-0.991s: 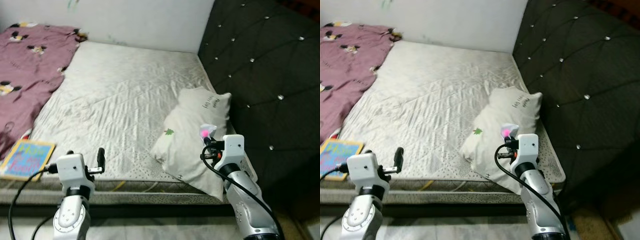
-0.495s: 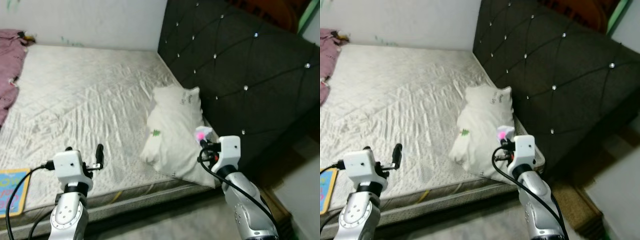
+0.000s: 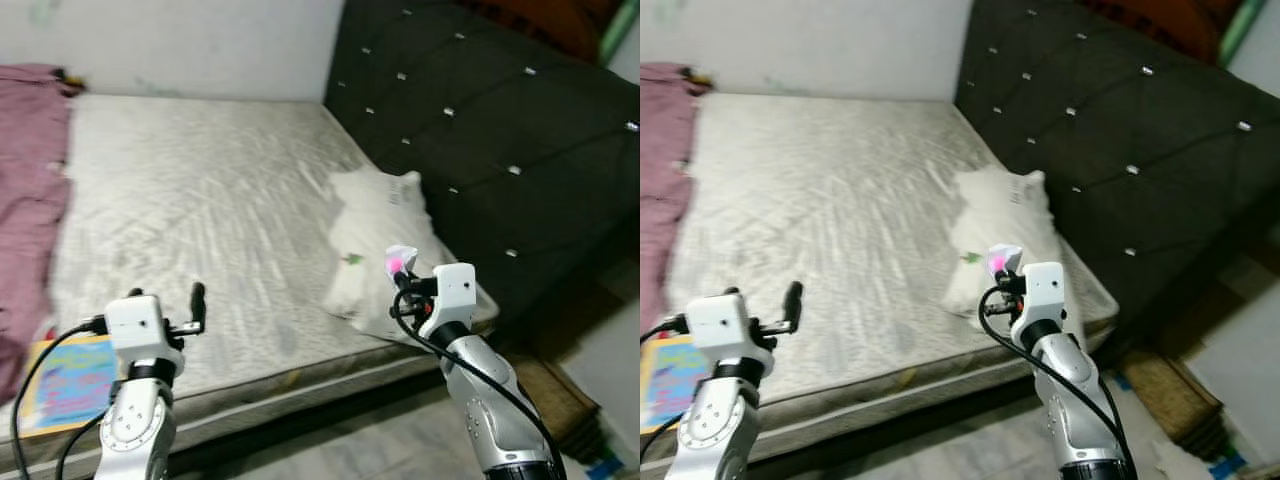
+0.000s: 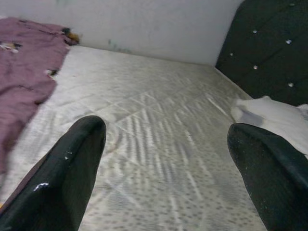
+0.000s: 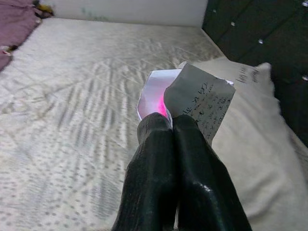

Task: Clean up the room

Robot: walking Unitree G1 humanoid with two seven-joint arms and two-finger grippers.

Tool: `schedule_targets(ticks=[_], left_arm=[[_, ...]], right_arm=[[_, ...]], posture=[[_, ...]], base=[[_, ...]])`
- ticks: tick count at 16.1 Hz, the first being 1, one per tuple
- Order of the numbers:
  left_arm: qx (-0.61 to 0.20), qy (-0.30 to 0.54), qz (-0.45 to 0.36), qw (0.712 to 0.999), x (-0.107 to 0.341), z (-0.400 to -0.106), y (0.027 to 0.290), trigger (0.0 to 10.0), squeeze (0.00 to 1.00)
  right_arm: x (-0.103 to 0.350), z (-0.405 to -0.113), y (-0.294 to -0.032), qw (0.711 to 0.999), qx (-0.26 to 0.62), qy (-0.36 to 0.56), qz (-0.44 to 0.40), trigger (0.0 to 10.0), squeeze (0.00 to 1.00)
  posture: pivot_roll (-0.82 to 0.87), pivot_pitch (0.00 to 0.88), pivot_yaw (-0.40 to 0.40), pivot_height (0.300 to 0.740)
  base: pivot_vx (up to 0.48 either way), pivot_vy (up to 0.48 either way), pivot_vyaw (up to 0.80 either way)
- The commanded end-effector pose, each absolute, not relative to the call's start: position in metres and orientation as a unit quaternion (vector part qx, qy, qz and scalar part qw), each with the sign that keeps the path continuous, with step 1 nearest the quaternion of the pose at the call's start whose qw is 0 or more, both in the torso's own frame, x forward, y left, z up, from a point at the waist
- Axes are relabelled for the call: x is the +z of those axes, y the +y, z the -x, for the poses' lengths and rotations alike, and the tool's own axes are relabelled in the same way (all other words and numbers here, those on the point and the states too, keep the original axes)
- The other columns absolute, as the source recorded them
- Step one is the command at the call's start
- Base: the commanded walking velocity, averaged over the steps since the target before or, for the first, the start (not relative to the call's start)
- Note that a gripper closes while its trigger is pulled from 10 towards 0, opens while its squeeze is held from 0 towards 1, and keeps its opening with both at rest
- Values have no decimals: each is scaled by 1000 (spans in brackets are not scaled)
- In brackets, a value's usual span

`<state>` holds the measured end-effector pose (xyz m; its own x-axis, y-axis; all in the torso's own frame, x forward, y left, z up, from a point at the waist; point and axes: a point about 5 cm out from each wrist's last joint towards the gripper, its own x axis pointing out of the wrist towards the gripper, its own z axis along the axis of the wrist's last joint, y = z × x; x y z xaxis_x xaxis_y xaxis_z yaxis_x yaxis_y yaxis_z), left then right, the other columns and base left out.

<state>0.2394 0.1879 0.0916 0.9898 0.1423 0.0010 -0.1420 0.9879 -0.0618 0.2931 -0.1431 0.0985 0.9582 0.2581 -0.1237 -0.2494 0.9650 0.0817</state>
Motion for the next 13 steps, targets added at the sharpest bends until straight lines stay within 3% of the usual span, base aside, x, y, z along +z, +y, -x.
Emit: schedule_targets(ticks=[1,10,13], left_arm=[[58,-3,37,998,92,-242,177,10000,0],[58,-11,32,998,94,-246,174,10000,0],[57,-15,28,998,95,-247,174,10000,0]], right_arm=[[96,-292,-155,991,111,73,-29,10000,0],[100,-296,-147,989,130,62,-18,10000,0],[101,-296,-143,989,139,55,-17,10000,0]], posture=[[-29,39,-142,740],[-36,46,-138,740],[-33,51,-138,740]], base=[[0,480,0],[0,480,0],[0,474,685]])
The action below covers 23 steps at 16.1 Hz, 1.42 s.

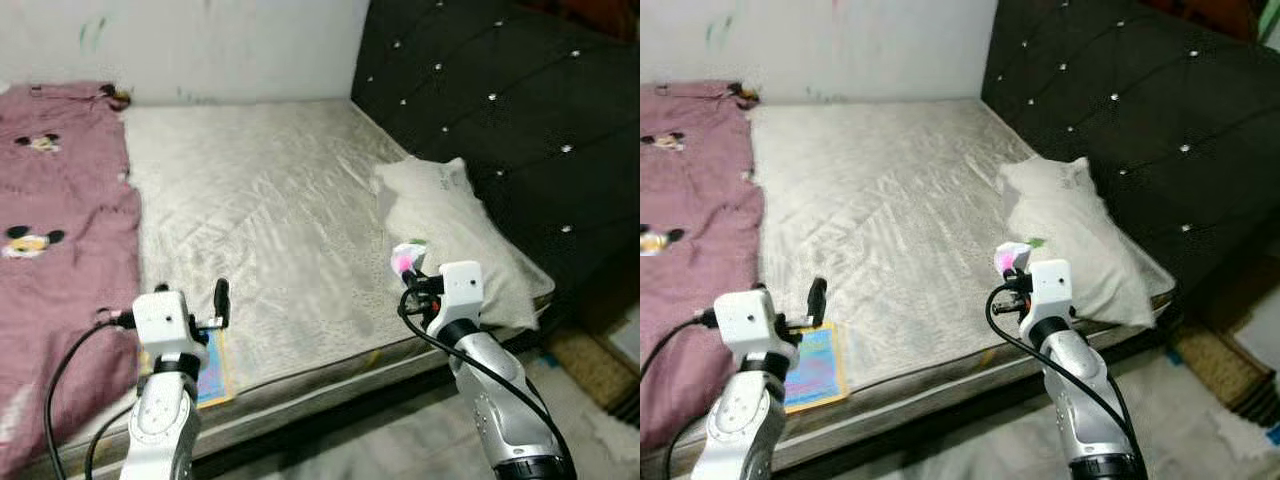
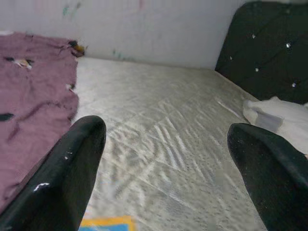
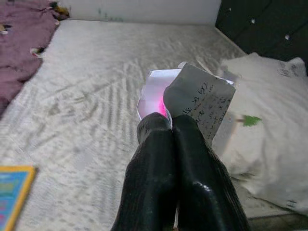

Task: Clean up the room

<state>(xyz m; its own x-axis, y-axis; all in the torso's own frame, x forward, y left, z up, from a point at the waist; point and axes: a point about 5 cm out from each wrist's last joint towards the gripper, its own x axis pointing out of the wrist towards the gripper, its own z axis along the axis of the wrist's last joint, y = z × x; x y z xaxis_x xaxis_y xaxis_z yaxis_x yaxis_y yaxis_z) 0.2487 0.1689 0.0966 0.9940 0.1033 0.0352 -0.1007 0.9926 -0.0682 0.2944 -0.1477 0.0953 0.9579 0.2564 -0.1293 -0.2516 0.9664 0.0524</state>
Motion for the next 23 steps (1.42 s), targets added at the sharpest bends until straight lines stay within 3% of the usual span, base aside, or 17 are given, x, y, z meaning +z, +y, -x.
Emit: schedule_targets(ticks=[1,5,8,13,23], left_arm=[[58,-23,19,998,96,-247,174,10000,0],[55,-19,25,998,96,-248,172,10000,0],[51,-19,27,998,96,-248,171,10000,0],[51,-16,32,998,96,-249,170,10000,0],[46,-18,34,998,96,-251,168,10000,0]], right_arm=[[101,-297,-142,989,139,56,-18,10000,0],[101,-298,-140,988,141,55,-20,10000,0],[103,-297,-137,987,152,48,-13,10000,0],[102,-298,-136,986,155,49,-18,10000,0],[103,-301,-133,985,164,49,-11,10000,0]], posture=[[-32,53,-136,740],[-32,56,-134,740],[-33,56,-134,740],[-33,59,-134,740],[-31,48,-138,740]], base=[[0,0,800],[0,0,0],[0,0,742],[0,454,656],[0,480,0]])
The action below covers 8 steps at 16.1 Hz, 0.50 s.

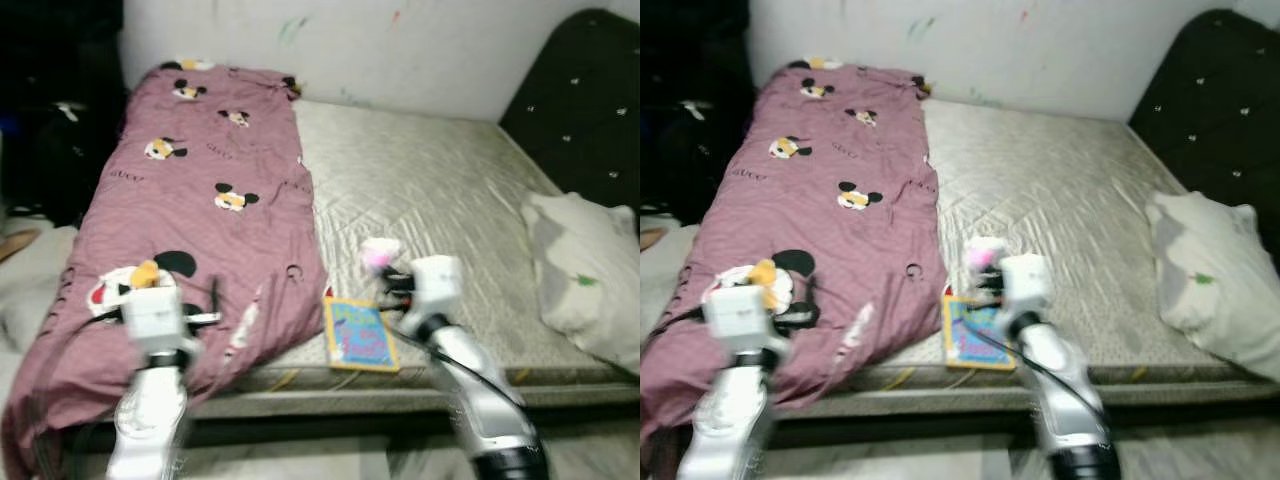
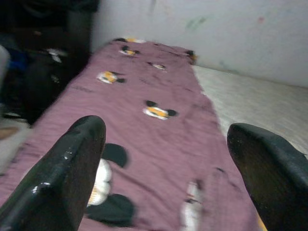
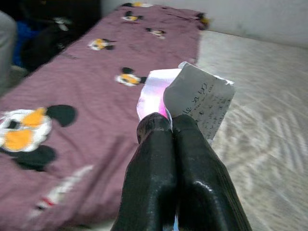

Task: Clean up the room

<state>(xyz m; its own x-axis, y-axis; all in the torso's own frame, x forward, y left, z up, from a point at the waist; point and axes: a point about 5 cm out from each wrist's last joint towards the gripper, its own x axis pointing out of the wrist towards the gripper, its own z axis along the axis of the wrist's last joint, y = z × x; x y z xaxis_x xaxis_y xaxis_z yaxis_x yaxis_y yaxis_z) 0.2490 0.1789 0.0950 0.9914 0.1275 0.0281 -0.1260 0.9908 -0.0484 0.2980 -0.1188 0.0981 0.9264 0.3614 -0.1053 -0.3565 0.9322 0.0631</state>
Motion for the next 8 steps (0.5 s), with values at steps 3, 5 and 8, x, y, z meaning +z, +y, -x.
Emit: schedule_targets(ticks=[3,5,8], left_arm=[[44,-19,35,998,97,-252,167,10000,0],[43,-20,37,998,97,-253,167,10000,0],[44,-21,37,998,98,-254,167,10000,0]], right_arm=[[104,-302,-131,985,167,46,-10,10000,0],[104,-302,-129,985,169,44,-8,10000,0],[104,-302,-128,984,172,42,-7,10000,0]], posture=[[-32,46,-137,740],[-34,49,-137,740],[-36,52,-136,740]], base=[[0,480,0],[0,480,0],[0,480,0]])
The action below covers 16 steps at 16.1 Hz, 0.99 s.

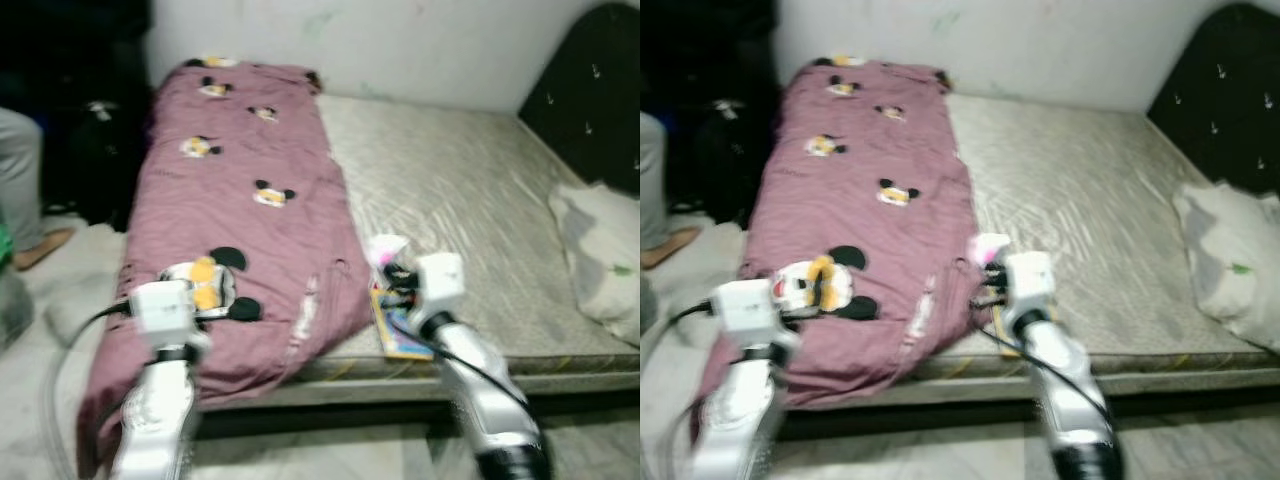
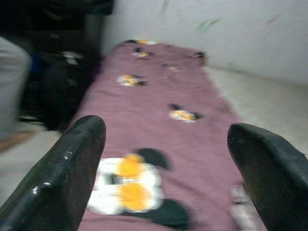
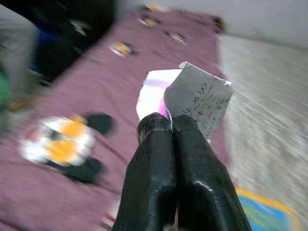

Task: Clean up the room

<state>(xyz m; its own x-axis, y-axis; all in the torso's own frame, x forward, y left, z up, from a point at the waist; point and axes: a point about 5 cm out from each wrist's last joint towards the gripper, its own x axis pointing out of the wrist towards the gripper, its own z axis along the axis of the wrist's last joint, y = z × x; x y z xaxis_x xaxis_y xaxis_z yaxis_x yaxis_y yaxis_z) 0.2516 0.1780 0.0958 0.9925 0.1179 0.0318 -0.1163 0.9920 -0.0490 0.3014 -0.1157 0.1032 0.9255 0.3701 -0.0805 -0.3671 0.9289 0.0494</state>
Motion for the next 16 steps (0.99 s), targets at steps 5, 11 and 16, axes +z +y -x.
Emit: schedule_targets(ticks=[5,11,16], left_arm=[[44,-23,36,998,98,-256,167,10000,0],[49,-35,30,998,103,-260,167,10000,0],[62,-58,21,996,117,-267,167,10000,0]], right_arm=[[106,-304,-126,984,173,37,-6,10000,0],[109,-305,-120,983,180,29,-17,10000,0],[120,-307,-109,979,202,8,-18,10000,0]], posture=[[-38,49,-132,740],[-39,51,-126,740],[-42,96,-122,740]], base=[[0,480,0],[0,467,0],[0,0,80]])
